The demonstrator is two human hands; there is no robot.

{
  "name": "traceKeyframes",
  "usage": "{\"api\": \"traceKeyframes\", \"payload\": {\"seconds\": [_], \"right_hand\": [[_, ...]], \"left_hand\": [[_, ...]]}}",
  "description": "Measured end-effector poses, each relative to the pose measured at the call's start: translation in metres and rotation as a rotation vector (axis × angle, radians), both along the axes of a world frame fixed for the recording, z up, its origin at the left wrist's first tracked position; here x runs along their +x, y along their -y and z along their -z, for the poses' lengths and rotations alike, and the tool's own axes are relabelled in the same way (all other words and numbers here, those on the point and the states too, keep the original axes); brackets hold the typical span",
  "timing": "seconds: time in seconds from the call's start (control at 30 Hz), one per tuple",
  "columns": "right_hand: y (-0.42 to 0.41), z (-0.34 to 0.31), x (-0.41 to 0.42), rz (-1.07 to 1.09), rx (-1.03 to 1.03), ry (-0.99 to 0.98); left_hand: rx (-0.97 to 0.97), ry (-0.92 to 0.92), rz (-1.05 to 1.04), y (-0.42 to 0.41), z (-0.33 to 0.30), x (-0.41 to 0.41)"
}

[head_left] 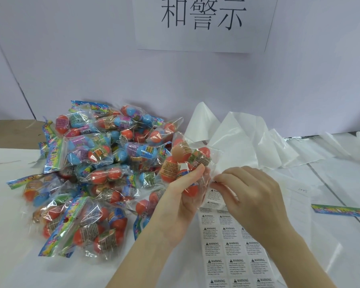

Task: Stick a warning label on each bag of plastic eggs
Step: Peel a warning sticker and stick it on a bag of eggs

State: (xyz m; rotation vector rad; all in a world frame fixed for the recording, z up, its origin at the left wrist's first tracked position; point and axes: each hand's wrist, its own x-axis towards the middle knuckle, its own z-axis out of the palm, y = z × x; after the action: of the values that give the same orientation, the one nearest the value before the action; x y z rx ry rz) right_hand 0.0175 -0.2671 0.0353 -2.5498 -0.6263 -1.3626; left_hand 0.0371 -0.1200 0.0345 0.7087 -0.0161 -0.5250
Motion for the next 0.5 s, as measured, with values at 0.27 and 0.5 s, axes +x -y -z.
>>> {"api": "traceKeyframes", "payload": {"seconds": [0.27,0.5], "right_hand": [[-0.0032,-0.0028,-0.0007,-0.017,-0.019,-0.054],[-0.0035,-0.0017,-0.0006,-0.016,-0.073,-0.105]], "left_hand": [[0.111,0.020,-0.013,0.0012,-0.0048,-0.0038],[0.151,0.001,-0.041,0.0005,-0.0062,-0.0061]]}}
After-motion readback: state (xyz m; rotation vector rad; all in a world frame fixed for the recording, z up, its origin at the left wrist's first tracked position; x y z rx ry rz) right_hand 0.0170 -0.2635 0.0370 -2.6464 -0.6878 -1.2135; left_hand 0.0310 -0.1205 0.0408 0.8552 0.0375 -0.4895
